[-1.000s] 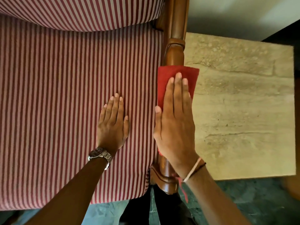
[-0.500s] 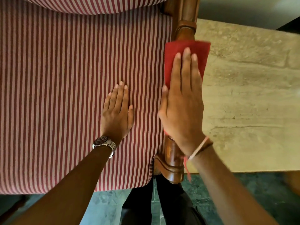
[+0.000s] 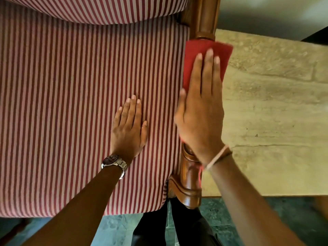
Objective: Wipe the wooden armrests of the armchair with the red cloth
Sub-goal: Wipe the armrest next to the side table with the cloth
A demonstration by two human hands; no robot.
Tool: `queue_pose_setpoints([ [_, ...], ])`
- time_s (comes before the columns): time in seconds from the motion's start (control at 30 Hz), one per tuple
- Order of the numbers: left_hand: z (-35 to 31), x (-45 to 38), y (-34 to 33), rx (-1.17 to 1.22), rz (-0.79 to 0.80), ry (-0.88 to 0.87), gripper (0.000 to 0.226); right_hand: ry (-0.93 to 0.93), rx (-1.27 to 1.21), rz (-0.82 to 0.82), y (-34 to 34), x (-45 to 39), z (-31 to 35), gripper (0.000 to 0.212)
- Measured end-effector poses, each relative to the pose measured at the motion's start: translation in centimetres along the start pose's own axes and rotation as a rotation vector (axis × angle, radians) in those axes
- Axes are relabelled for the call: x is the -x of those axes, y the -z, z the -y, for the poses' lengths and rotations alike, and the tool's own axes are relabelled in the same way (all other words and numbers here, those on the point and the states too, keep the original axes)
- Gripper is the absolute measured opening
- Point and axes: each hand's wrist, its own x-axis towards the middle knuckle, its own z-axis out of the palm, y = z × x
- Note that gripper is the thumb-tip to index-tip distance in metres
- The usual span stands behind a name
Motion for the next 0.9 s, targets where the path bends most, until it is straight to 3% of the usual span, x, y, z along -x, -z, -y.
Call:
queue_pose_setpoints([
  [0.17, -0.1, 0.1, 0.1, -0.007, -0.007, 0.003, 0.062, -0.007, 0.003, -0.06, -0.2, -5.9, -0.2, 0.06],
  [0.37, -0.1, 0.0, 0.2, -0.01, -0.002, 0.005, 0.061, 0.011, -0.036, 0.053, 0.1, 5.3, -0.3, 0.062],
  [0.6, -0.1, 0.2, 0.0, -0.016, -0.006, 0.001, 0.061, -0.002, 0.012, -0.04, 0.0, -5.7, 0.0, 0.062],
  [0.8, -0.1, 0.2, 0.2, -0.01, 0.021, 0.006, 0.062, 0.018, -0.027, 0.07, 0.1, 6.4, 0.0, 0.067],
  [0.9, -0.1, 0.1, 0.2, -0.006, 0.037, 0.013, 0.062, 0.043, 0.006, 0.115, 0.0, 6.5, -0.6, 0.069],
])
